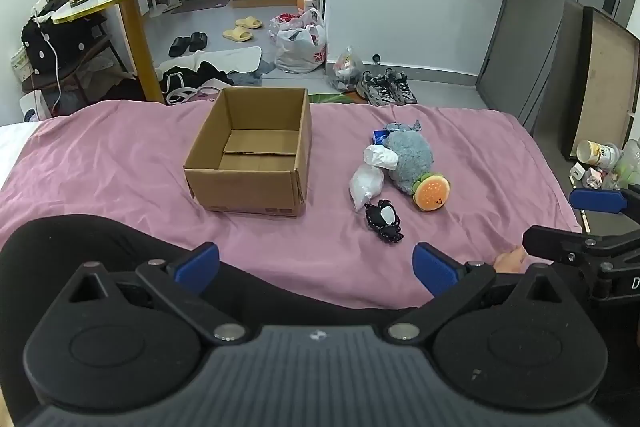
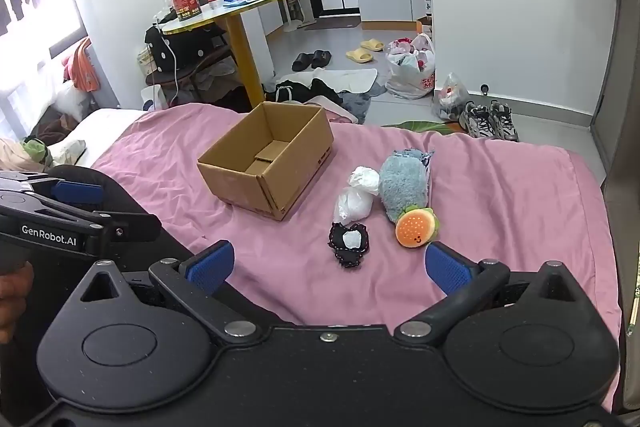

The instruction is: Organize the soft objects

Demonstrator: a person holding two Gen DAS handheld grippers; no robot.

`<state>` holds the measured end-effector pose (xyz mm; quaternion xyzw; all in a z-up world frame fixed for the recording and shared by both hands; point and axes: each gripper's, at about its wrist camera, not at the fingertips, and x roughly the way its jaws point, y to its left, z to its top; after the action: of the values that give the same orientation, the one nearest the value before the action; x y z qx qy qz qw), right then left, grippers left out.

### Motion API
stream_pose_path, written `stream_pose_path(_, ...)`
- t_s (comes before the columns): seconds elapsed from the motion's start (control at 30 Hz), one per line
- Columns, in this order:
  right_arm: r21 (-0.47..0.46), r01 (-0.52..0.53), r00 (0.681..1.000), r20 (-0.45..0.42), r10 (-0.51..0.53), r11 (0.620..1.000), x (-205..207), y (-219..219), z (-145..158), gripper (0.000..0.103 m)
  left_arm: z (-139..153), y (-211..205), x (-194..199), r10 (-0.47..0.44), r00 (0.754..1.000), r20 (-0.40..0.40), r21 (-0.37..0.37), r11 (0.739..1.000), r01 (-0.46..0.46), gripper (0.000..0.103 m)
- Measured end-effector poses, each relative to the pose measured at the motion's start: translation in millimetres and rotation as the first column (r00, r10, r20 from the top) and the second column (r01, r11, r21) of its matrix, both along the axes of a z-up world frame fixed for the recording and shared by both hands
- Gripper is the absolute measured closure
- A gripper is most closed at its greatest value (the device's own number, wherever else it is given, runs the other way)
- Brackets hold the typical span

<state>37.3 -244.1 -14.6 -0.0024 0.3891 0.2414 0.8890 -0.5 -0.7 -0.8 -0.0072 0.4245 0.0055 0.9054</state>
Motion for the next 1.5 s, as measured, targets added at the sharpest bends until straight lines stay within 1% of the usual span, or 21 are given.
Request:
stream_pose_path(0.23,0.001,-0.001,1.000,-0.001,0.001,1.000,-0.3,0.4,0.3,0.000,1.1,0.1,0.7,-0.005,1.000,0.018,0.031,0.999,0.004,0.001)
stream_pose_path(0.33,0.002,-0.002,1.000,0.000,0.002,1.000,-1.3,0.9,0.5,0.000,3.1,-0.3,-0.8,-0.009,1.000,0.020,0.030,1.000,0.009,0.001)
stream_pose_path(0.6,0.005,-0.002,1.000,-0.001,0.002,1.000,-3.2,3.0,0.7,0.000,0.9,-1.9,0.2,-0.016,1.000,0.019,0.017,1.000,0.016,0.001)
stream_pose_path(0.9,0.019,0.002,1.000,0.003,-0.002,1.000,-5.2,2.5,1.6,0.000,2.2,-2.3,-1.4,-0.022,0.998,0.059,-0.009,1.000,0.023,0.001)
stream_pose_path(0.93,0.021,0.003,1.000,0.004,-0.003,1.000,-5.8,2.3,1.8,0.000,2.7,-3.1,-1.7,-0.023,0.997,0.076,-0.017,1.000,0.025,0.001)
stream_pose_path(1.2,0.019,0.002,1.000,0.008,-0.003,1.000,-5.2,-2.4,3.2,0.000,-1.7,-6.4,4.8,-0.043,0.997,0.059,-0.068,0.997,0.047,0.001)
stream_pose_path(1.27,0.018,0.005,1.000,0.007,-0.005,1.000,-3.3,-3.4,2.8,0.000,-3.6,-8.7,8.7,-0.052,0.997,0.056,-0.063,0.996,0.056,0.001)
stream_pose_path(1.3,0.019,0.009,1.000,0.006,-0.009,1.000,-1.5,-4.9,2.0,0.000,-4.2,-9.0,10.0,-0.056,0.998,0.040,-0.068,0.996,0.058,0.001)
stream_pose_path(1.4,0.026,0.019,1.000,-0.001,-0.019,0.999,1.6,-7.0,-0.3,0.000,-7.0,-11.4,16.6,-0.065,0.997,0.037,-0.065,0.996,0.068,0.001)
stream_pose_path(1.47,0.024,0.022,1.000,-0.008,-0.022,0.999,5.1,-7.1,-2.4,0.000,-9.3,-12.5,20.8,-0.071,0.997,0.033,-0.080,0.994,0.074,0.001)
stream_pose_path(1.5,0.021,0.027,1.000,-0.012,-0.027,0.999,6.7,-7.3,-3.7,0.000,-12.4,-14.1,23.6,-0.076,0.996,0.038,-0.063,0.995,0.078,0.001)
